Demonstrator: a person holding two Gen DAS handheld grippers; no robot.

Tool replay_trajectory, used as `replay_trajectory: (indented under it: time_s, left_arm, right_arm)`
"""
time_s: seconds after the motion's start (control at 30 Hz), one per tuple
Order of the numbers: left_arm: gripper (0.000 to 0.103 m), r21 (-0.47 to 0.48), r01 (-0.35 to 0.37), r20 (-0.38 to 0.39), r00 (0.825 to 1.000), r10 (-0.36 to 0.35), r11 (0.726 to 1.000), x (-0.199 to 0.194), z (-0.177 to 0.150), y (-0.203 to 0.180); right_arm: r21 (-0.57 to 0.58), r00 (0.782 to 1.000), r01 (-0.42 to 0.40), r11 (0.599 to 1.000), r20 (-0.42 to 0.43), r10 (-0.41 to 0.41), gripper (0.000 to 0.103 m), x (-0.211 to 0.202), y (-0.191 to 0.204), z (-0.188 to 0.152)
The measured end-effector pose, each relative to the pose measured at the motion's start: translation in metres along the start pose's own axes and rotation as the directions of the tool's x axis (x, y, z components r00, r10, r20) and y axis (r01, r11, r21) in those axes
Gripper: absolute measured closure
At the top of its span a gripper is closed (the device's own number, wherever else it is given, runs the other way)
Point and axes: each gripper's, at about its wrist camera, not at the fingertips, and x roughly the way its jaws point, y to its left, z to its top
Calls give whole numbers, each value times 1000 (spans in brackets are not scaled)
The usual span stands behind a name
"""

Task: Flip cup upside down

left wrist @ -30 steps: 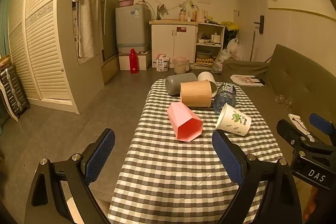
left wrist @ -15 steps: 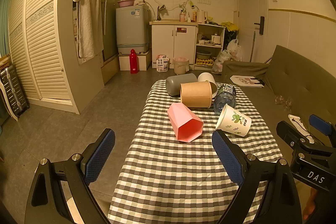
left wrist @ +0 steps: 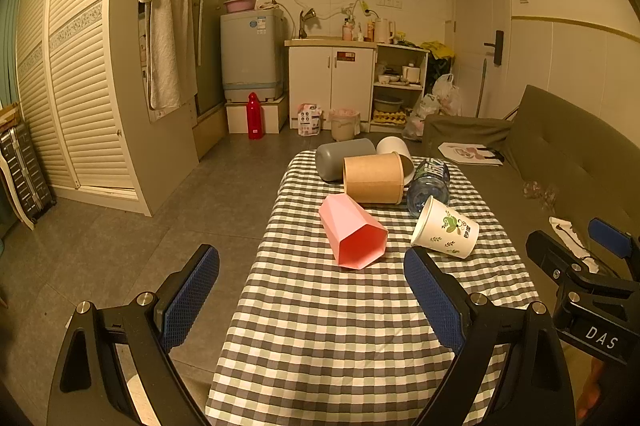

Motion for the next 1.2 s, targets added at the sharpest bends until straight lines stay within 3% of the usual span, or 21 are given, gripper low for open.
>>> replay_trajectory:
  time_s: [1.2]
  left_arm:
    - [7, 0, 0, -1, 1000, 0, 1000, 0, 0, 0]
  right_arm:
    - [0, 1000, -2, 1000, -5, 2, 0, -2, -1, -1]
